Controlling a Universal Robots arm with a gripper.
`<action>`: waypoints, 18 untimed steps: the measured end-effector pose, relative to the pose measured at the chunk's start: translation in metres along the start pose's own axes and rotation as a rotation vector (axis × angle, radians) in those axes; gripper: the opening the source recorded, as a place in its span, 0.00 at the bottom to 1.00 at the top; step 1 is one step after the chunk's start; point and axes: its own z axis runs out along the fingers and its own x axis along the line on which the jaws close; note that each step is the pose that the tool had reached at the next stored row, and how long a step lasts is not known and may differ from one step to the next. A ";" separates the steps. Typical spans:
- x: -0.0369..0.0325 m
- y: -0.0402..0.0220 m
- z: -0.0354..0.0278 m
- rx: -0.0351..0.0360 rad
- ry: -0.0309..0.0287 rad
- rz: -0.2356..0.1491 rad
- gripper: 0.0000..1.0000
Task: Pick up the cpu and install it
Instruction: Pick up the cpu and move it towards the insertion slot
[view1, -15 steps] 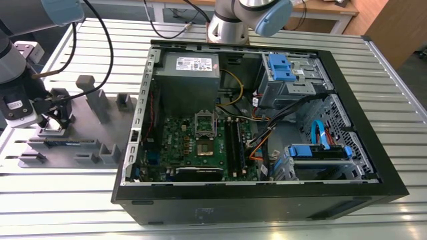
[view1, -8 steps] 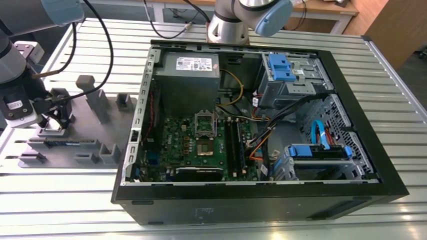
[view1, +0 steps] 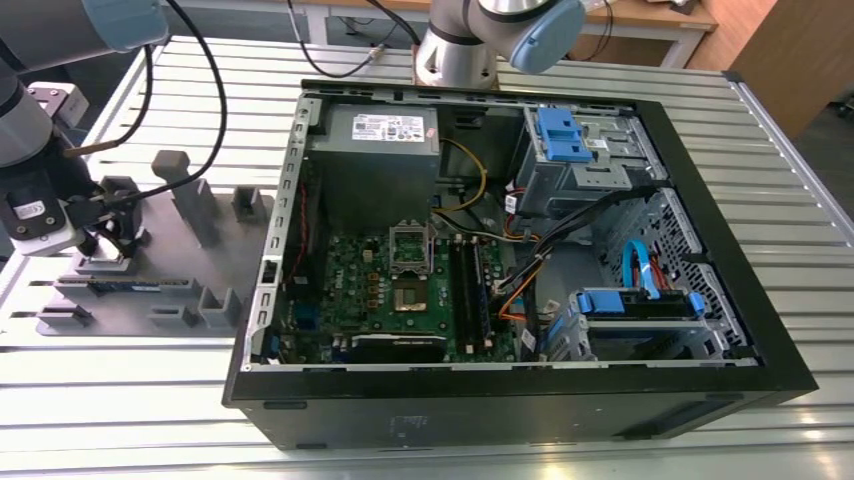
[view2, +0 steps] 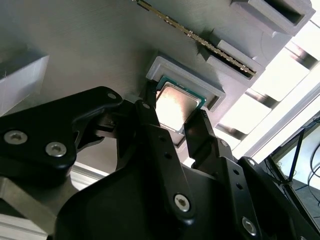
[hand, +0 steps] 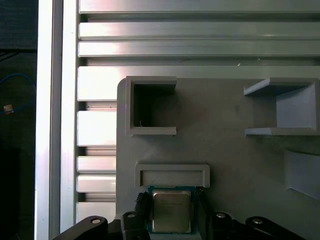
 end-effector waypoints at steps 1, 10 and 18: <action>0.0000 0.0000 0.0000 0.0000 0.0000 0.000 0.47; 0.0000 0.0004 -0.0080 0.0000 -0.0001 0.000 0.47; 0.0000 0.0009 -0.0203 0.0000 -0.0001 0.000 0.47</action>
